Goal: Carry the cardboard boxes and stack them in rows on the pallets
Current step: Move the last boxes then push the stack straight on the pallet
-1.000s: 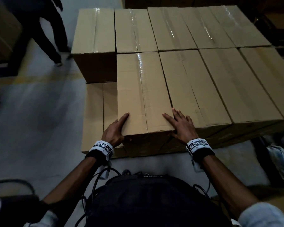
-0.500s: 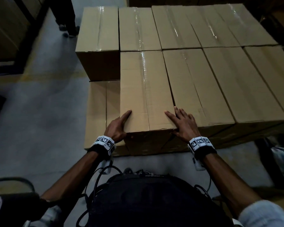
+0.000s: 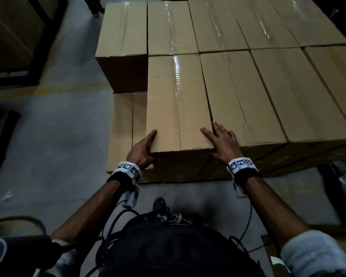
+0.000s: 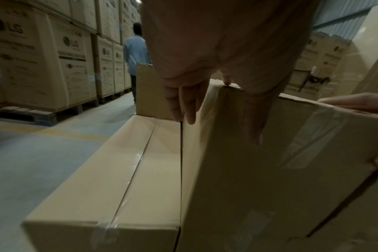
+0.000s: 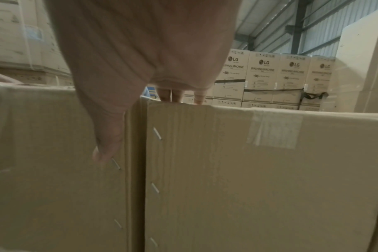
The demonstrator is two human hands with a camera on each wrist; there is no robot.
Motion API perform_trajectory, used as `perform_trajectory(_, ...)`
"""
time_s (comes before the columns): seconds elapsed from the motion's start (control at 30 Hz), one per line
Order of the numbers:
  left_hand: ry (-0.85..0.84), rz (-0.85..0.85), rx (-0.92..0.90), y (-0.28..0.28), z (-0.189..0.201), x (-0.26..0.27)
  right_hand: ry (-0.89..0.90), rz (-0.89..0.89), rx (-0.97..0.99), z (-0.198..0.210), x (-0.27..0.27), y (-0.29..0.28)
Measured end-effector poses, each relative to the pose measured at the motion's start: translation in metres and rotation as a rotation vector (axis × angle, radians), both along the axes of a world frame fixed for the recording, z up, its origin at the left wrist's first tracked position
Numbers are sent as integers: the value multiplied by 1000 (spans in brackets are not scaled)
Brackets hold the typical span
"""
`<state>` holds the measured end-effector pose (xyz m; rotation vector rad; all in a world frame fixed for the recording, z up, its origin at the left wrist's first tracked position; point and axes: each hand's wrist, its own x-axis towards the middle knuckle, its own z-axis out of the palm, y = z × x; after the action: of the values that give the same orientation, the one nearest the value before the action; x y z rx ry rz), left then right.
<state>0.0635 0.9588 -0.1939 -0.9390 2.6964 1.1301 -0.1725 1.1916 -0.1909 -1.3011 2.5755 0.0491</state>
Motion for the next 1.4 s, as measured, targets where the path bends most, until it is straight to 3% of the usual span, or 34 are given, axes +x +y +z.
perform_trajectory(0.2, 6, 88, -45, 11, -4, 38, -126, -56, -101, 29, 18, -13)
perform_trajectory(0.37, 45, 135, -39, -3, -4, 77, -217, 152, -280, 60, 89, -59)
perform_trajectory(0.53, 138, 219, -37, -43, -4, 119, -306, 293, -369, 57, 180, -129)
perform_trajectory(0.7, 179, 261, -26, -120, -10, 188, -422, 343, -422, 35, 281, -219)
perform_trajectory(0.97, 104, 363, -47, -250, -2, 308, -549, 190, -529, 13, 382, -384)
perform_trajectory(1.17, 147, 329, -127, -364, 24, 345, -550, 217, -559, 18, 405, -490)
perform_trajectory(1.4, 208, 351, -131, -492, 35, 314, -517, 248, -583, 2, 373, -612)
